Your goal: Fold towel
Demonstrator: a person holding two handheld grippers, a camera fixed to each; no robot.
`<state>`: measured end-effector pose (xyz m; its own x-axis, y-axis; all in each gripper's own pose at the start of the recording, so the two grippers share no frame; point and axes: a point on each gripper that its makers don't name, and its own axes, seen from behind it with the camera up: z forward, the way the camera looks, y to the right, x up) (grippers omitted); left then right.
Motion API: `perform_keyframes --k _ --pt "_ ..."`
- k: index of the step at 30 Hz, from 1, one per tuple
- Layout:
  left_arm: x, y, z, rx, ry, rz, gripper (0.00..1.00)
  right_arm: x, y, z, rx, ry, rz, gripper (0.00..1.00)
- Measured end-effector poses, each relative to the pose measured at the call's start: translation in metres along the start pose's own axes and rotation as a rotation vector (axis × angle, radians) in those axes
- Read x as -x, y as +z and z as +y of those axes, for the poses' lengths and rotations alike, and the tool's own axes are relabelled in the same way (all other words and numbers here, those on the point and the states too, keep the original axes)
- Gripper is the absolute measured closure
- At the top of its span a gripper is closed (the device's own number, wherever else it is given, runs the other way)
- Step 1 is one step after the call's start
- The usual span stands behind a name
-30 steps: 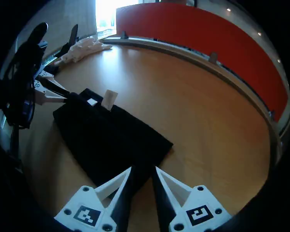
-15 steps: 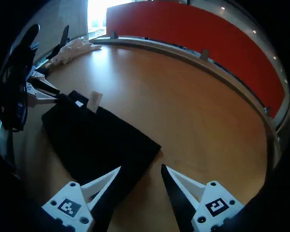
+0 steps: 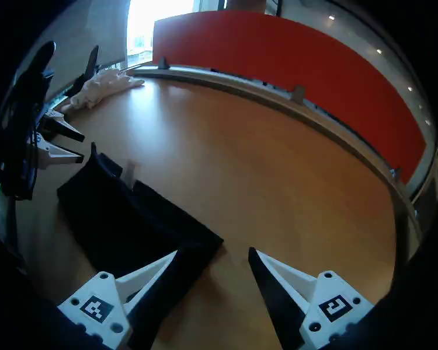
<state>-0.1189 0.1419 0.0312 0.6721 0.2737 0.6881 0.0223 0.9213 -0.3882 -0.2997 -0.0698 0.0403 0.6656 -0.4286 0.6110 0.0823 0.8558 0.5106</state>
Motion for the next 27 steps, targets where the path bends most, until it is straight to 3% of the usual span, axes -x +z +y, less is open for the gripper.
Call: perform_keyframes --k 9,27 --pt "0.005 -0.008 0.002 0.005 -0.01 -0.003 0.06 -0.002 -0.01 -0.003 0.0 0.013 0.016 0.16" --pt "0.037 -0.048 0.011 0.004 -0.052 -0.007 0.07 0.024 -0.05 -0.03 -0.003 0.044 0.019 0.16"
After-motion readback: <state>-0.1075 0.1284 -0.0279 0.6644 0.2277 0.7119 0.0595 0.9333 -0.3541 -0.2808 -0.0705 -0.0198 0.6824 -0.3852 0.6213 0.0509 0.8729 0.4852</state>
